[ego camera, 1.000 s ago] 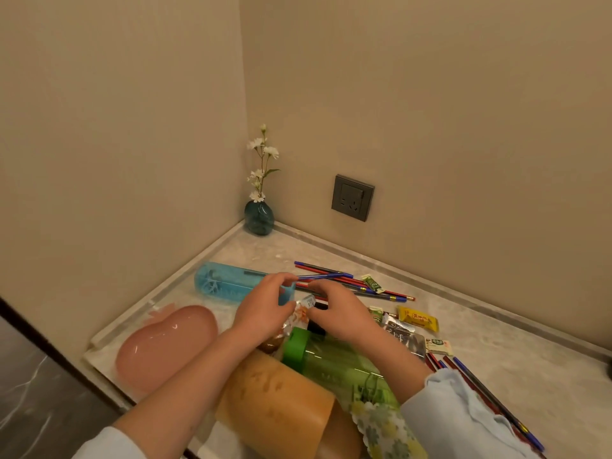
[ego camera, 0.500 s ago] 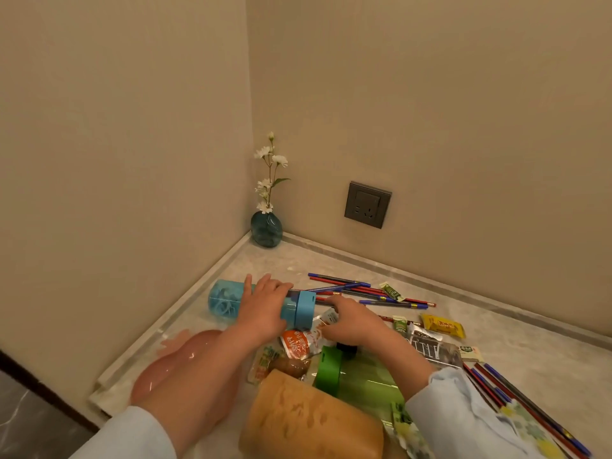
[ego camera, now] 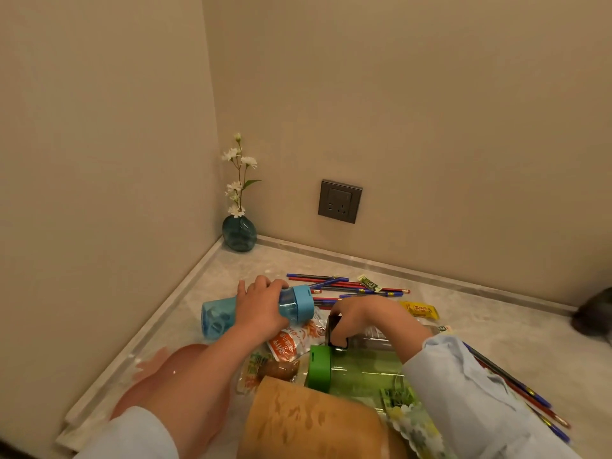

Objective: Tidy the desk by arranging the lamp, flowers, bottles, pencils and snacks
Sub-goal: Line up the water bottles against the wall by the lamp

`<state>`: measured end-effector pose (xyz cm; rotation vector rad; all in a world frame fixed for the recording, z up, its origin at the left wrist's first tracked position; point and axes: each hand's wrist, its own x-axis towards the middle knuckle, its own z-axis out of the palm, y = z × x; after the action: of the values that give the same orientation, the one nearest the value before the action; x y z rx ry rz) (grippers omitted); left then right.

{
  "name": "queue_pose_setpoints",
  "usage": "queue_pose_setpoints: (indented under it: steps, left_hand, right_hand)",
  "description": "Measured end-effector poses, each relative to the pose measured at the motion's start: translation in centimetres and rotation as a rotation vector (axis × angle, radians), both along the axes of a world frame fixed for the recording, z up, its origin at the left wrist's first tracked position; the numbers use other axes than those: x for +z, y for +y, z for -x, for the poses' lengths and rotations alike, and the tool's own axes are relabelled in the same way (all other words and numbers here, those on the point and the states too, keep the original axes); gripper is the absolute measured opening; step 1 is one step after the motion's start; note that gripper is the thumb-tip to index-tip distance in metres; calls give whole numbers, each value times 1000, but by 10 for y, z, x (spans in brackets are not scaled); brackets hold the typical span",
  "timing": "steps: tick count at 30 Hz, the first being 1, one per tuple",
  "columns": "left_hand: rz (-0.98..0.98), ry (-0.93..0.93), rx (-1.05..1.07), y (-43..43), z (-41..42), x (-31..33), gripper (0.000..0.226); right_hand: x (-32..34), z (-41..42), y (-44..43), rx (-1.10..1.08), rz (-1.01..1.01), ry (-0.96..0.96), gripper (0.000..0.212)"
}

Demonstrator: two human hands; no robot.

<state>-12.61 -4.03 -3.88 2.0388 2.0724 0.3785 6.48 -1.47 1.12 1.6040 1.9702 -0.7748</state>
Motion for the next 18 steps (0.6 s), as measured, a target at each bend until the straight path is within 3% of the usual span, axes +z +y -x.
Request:
queue_pose_setpoints:
  steps: [7, 15, 18]
  left_hand:
    - [-80, -56, 12, 6, -10, 16, 73]
    - [-275, -203, 24, 26, -56, 57, 75]
    - [-345, -280, 11, 33, -82, 74, 78]
  right_hand:
    - [-2, -15, -2, -8, -48, 153, 64]
    - [19, -45, -5, -128, -474, 527, 41]
    - [37, -64, -7, -218, -603, 621, 46]
